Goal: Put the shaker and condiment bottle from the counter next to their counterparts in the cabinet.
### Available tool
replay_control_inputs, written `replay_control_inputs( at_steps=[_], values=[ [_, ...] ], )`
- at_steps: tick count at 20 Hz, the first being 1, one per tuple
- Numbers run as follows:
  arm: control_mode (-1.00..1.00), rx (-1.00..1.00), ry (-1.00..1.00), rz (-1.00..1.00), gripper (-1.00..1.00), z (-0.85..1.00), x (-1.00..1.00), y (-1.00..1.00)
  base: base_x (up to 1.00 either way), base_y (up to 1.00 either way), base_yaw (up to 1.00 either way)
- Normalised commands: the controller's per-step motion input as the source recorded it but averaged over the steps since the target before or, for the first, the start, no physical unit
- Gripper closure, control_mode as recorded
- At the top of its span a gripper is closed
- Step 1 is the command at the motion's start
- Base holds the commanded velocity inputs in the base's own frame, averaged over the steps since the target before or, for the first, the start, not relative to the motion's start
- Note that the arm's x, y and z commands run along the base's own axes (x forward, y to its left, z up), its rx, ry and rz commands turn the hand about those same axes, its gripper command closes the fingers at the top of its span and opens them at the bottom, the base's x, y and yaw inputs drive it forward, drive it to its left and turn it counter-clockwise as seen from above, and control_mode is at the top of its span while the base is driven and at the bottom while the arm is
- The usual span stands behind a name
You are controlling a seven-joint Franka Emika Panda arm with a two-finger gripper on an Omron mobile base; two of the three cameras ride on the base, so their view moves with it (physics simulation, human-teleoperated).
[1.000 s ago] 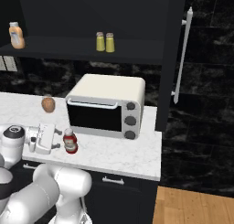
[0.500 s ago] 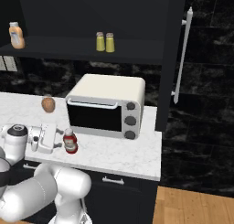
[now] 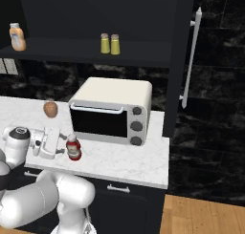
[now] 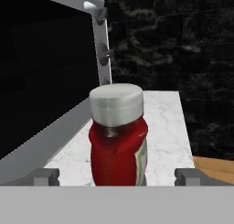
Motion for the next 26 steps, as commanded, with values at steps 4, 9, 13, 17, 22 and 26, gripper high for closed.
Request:
replay_control_inputs(
  at_steps=[4,9,13,17,22,26],
  values=[
    [-1.0,0.09,0.0,0.0,-1.0,-0.06,0.0,-0.16,0.0,0.0,0.0],
    [-1.0,0.1,0.0,0.0,-1.0,-0.08,0.0,-0.21,0.0,0.0,0.0],
    [-1.0,0.08,0.0,0.0,-1.0,-0.1,0.06,-0.14,0.0,0.0,0.0],
    [-1.0,0.06,0.0,0.0,1.0,-0.11,0.11,-0.05,0.0,0.0,0.0],
    [-1.0,0.08,0.0,0.01,1.0,-0.02,0.0,-0.1,0.0,0.0,0.0],
    [-1.0,0.03,0.0,0.12,1.0,0.01,-0.17,0.0,0.0,0.0,0.0]
  ],
)
